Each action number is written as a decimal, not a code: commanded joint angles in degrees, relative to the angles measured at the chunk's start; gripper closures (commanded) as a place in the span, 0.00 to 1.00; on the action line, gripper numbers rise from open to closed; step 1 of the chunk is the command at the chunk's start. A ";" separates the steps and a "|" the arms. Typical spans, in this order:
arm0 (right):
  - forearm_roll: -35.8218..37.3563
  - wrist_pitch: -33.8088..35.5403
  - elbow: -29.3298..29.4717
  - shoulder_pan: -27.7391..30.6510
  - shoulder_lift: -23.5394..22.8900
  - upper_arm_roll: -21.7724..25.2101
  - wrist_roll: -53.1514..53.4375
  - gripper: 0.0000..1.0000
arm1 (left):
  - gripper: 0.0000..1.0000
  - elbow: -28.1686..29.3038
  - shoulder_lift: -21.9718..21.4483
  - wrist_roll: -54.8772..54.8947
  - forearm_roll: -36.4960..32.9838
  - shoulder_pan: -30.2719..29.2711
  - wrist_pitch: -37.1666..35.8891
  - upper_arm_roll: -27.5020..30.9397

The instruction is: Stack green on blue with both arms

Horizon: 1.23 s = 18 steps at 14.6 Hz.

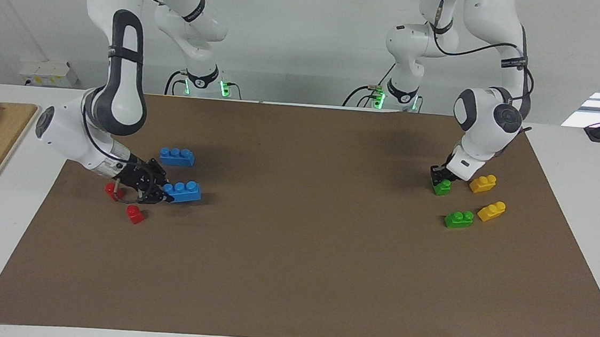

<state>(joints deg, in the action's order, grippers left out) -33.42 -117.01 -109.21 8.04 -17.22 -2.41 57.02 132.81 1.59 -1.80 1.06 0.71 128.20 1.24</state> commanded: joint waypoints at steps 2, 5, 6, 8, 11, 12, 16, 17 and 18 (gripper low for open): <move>-1.12 0.73 5.49 -8.81 1.31 -0.05 14.58 1.00 | 1.00 -8.96 -0.44 -4.08 -0.71 -0.18 -11.46 0.17; -1.12 -0.67 6.38 -16.28 2.02 0.04 22.15 1.00 | 1.00 -13.97 -0.53 -9.61 -0.53 -0.01 -17.61 0.08; -1.12 -2.68 5.95 -19.00 2.02 0.04 24.09 1.00 | 1.00 -15.47 -0.44 -11.89 -0.27 0.08 -18.94 0.08; -1.12 -7.16 3.67 -23.14 2.72 0.04 27.43 1.00 | 1.00 -16.88 -0.44 -16.37 1.74 0.08 -20.09 0.08; -1.21 -16.03 -1.69 -27.46 3.69 -0.05 31.21 1.00 | 1.00 -17.68 -0.53 -24.01 2.98 0.52 -20.18 -0.01; -1.21 -17.45 -2.49 -27.64 3.34 -0.05 31.40 1.00 | 1.00 -17.68 -0.44 -26.13 3.07 0.78 -20.18 -0.01; -1.56 -23.69 -5.31 -30.98 1.41 -0.14 32.89 1.00 | 1.00 -17.68 -0.44 -36.31 4.74 1.75 -20.18 -0.54; -1.82 -24.49 -5.22 -32.12 0.62 -0.22 32.90 1.00 | 1.00 -17.68 -0.44 -39.48 4.83 1.75 -20.18 -0.54; -3.04 -26.15 -5.31 -33.17 -0.08 -0.14 32.90 1.00 | 1.00 -17.68 -0.44 -42.55 4.92 1.92 -20.01 -0.54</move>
<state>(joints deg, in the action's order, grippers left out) -33.69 -139.87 -113.68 -23.20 -16.42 -2.69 89.43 116.05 0.92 -38.23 5.05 1.81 109.42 0.27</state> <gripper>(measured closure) 0.652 0.656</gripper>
